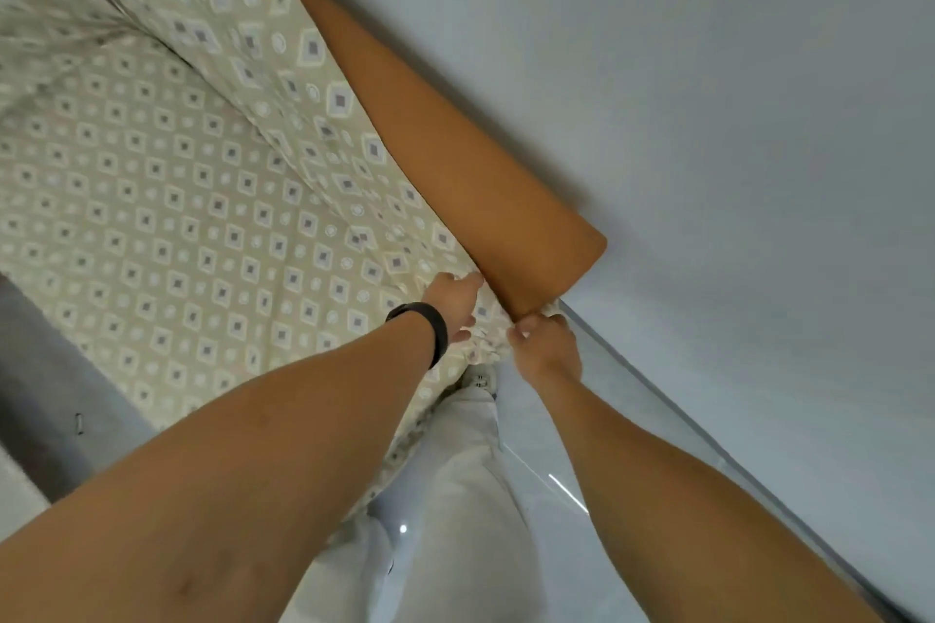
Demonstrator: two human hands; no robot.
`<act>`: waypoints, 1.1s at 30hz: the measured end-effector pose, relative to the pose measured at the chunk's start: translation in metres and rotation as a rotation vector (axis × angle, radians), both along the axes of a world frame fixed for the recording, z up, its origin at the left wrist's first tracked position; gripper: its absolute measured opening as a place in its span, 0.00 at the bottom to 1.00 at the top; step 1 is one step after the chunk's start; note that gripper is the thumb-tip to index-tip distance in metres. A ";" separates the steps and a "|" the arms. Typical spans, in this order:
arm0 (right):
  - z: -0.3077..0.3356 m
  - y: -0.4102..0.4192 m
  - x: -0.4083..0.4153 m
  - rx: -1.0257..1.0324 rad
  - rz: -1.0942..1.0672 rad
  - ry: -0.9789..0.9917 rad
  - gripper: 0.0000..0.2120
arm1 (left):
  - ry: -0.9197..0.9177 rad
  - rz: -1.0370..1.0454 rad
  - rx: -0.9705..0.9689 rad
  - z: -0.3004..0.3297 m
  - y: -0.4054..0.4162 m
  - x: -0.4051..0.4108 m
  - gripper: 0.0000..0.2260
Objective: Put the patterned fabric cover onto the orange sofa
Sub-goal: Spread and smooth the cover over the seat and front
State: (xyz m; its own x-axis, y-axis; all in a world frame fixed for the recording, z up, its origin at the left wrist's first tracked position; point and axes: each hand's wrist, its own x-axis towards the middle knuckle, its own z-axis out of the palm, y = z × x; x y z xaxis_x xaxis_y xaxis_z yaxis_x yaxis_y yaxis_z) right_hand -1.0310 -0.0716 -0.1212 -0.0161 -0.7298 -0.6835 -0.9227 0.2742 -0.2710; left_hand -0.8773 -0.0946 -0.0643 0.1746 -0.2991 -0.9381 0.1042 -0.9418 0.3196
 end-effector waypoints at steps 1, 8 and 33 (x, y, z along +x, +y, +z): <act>0.003 0.004 -0.001 -0.060 0.018 -0.037 0.11 | 0.009 0.017 -0.008 -0.005 -0.003 -0.005 0.26; 0.013 0.003 -0.011 -0.130 -0.050 -0.091 0.11 | -0.042 0.186 -0.035 -0.023 -0.033 -0.029 0.20; 0.065 -0.010 -0.019 -0.161 0.084 -0.017 0.16 | 0.203 -0.151 -0.412 0.094 -0.026 -0.019 0.08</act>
State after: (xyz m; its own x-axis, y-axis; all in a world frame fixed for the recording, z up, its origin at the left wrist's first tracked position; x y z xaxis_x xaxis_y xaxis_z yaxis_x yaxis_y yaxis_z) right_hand -1.0498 -0.0817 -0.0566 0.0595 -0.8282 -0.5573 -0.9354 0.1486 -0.3207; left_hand -0.8967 -0.1209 0.0294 -0.0738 -0.6610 -0.7468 0.0749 -0.7504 0.6567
